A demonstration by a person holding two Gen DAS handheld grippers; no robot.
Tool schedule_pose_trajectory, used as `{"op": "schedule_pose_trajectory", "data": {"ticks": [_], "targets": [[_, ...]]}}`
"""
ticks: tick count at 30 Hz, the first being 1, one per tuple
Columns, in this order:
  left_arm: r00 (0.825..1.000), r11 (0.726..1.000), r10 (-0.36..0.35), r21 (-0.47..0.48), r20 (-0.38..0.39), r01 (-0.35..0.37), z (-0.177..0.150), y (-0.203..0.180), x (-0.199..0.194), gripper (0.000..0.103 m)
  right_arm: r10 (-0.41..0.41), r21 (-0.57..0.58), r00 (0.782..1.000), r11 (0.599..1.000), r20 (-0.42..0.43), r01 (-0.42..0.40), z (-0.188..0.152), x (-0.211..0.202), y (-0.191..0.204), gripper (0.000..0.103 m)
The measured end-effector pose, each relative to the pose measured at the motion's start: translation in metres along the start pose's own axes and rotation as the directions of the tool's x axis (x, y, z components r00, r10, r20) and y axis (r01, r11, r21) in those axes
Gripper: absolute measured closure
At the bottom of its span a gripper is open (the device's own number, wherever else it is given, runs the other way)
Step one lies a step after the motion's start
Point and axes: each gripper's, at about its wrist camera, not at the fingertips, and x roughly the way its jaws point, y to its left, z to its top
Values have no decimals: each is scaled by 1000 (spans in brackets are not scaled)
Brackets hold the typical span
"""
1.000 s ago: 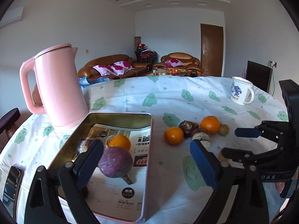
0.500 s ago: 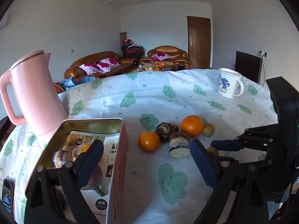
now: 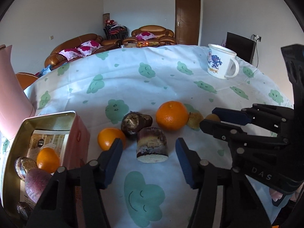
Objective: Organize fruits
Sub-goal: 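Close the left tool on the taro piece while the right tool closes on the small fruit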
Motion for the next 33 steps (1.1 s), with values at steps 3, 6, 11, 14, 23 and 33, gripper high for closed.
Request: {"op": "schedule_pose_trajectory", "data": {"ticks": [3, 6, 11, 14, 23, 33], "targets": [[999, 1000, -13, 2, -31, 13, 1, -1, 7, 45, 7, 3, 1000, 1000, -5, -7, 0, 0, -1, 74], [998, 1000, -30, -4, -59, 29, 1, -2, 13, 61, 20, 7, 1000, 1000, -11, -20, 0, 2, -3, 74], [997, 999, -46, -15, -63, 45, 1, 0, 14, 64, 36, 22, 999, 999, -3, -36, -1, 1, -6, 74], [998, 999, -45, -24, -41, 44, 1, 2, 9, 64, 39, 42, 999, 998, 33, -41, -3, -6, -11, 74], [999, 999, -39, -15, 37, 39, 2, 3, -4, 64, 45, 45, 997, 998, 65, -48, -1, -11, -11, 74], [993, 1000, -12, -16, 114, 13, 0, 3, -19, 64, 43, 20, 993, 999, 111, -46, -2, -19, -8, 74]]}}
